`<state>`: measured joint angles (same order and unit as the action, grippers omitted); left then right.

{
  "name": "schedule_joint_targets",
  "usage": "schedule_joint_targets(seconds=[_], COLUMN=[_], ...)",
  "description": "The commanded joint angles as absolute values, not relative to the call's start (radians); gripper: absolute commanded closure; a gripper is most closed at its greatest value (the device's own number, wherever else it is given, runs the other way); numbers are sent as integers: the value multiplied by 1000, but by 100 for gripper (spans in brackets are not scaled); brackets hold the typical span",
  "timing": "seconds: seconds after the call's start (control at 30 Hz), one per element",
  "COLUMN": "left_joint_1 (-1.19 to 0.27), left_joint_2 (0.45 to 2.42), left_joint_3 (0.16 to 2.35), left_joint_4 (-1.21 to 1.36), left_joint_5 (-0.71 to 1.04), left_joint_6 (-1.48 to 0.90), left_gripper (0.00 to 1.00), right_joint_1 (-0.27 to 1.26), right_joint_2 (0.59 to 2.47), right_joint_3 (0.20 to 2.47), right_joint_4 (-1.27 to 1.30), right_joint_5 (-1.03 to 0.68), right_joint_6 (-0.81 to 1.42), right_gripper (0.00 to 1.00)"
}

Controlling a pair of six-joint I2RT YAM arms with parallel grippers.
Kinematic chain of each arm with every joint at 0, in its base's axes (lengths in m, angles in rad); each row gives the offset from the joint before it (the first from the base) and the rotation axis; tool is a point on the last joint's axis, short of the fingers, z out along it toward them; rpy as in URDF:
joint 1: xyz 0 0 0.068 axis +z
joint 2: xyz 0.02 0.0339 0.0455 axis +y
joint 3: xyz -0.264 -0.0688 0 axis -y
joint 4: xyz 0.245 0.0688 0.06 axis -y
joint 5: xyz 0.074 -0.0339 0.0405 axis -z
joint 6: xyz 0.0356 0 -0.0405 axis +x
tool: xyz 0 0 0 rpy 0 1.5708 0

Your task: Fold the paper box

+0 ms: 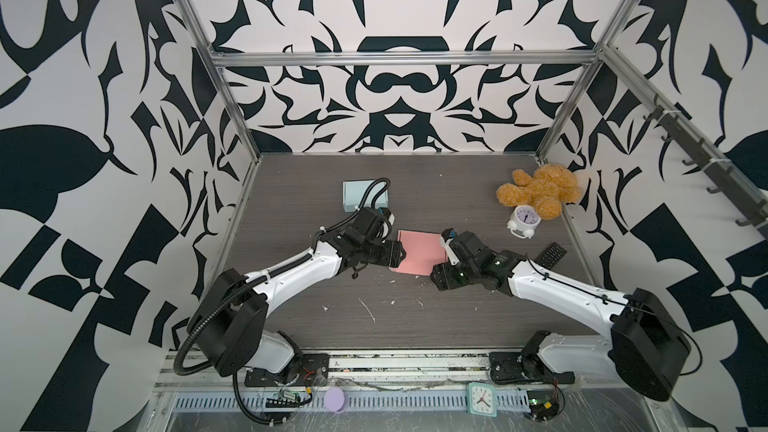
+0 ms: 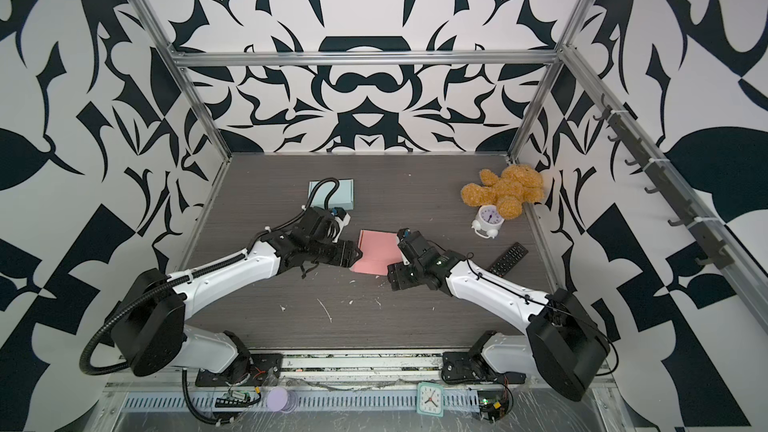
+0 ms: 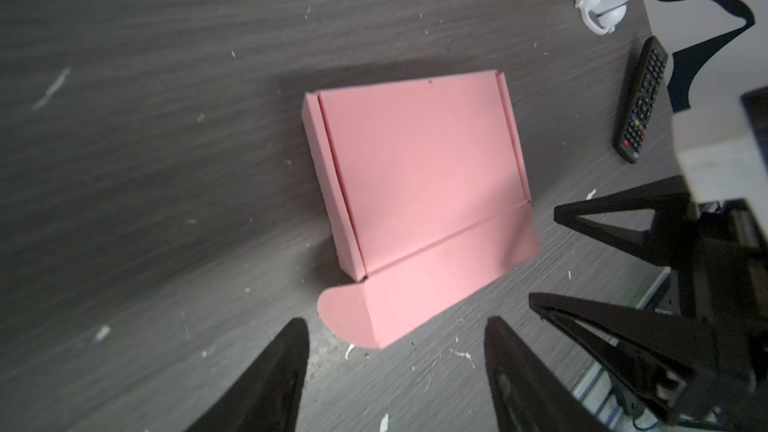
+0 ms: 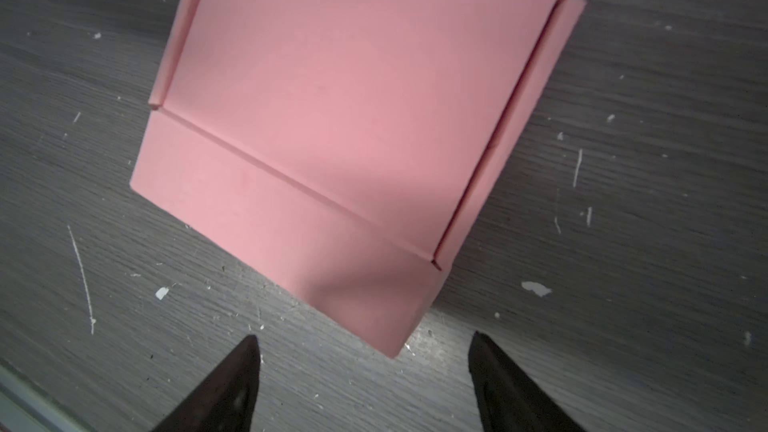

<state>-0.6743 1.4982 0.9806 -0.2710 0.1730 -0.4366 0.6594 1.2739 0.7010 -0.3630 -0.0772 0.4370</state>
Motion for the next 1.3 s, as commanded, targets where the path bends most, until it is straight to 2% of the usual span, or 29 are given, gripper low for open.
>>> schedule_joint_targets(seconds=[0.0, 0.2, 0.4, 0.67, 0.87, 1.27], left_joint_1=[-608, -580, -563, -563, -568, -610], left_joint_2=[1582, 1684, 1746, 1763, 1768, 1688], left_joint_3=[1049, 1110, 1108, 1081, 1038, 910], left_joint_4=[-281, -253, -220, -175, -111, -75], left_joint_5=[264, 298, 341, 388, 435, 419], left_joint_6=[-381, -382, -413, -441, -487, -549], left_gripper=[30, 31, 34, 37, 42, 48], right_joint_1=[595, 459, 387, 382, 399, 487], right_joint_2=[1268, 1340, 1457, 1572, 1591, 1571], right_joint_3=[758, 808, 855, 876, 877, 863], right_joint_4=[-331, -274, -194, -154, -142, -158], right_joint_5=[-143, -271, -390, -431, -456, -417], right_joint_6=[417, 379, 385, 392, 396, 409], right_gripper=[16, 11, 10, 11, 14, 15])
